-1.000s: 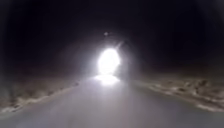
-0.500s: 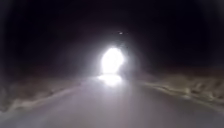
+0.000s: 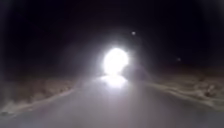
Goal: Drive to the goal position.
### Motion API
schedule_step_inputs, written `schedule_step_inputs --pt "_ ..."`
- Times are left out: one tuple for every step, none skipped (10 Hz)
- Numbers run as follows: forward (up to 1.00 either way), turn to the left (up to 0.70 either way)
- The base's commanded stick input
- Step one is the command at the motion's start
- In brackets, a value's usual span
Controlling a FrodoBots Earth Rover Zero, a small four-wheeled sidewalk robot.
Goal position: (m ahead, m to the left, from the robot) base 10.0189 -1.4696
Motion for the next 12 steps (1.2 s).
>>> schedule_step_inputs --pt "1.00 0.04" --pt "1.00 0.03" --pt "1.00 0.03" --pt "1.00 0.03" --pt "1.00 0.03" --pt "1.00 0.03" --pt "1.00 0.03" --pt "1.00 0.03" --pt "1.00 0.03" --pt "1.00 0.01" --pt "1.00 0.00" --pt "1.00 0.00"
